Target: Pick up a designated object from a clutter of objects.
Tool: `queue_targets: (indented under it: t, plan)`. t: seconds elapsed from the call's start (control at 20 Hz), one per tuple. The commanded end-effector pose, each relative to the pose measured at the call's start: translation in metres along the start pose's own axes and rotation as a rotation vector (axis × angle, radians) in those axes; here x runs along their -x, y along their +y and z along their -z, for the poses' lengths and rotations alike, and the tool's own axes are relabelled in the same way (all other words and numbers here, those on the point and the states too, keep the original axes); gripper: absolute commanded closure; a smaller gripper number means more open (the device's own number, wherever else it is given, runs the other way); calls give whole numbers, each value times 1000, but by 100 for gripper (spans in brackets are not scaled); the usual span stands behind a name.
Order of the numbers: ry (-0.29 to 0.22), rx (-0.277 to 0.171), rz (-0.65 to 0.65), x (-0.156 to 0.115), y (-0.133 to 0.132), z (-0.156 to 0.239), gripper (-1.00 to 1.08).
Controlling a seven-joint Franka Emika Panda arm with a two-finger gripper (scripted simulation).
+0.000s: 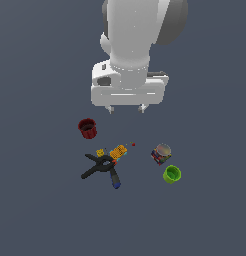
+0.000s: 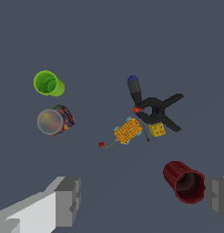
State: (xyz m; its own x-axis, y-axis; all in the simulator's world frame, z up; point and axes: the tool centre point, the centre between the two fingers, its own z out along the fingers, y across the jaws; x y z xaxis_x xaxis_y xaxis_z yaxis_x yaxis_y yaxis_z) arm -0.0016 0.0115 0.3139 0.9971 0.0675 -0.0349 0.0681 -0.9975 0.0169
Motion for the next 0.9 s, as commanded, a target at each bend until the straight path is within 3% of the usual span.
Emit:
queue_targets:
  t: [0.0,0.4,0.85]
  plan:
    - [0,0,0,0,0,0,-92]
    - [-3,13,79,-4,-26,1,-92]
    - [-1,9,47,-6,-26,-8,-92]
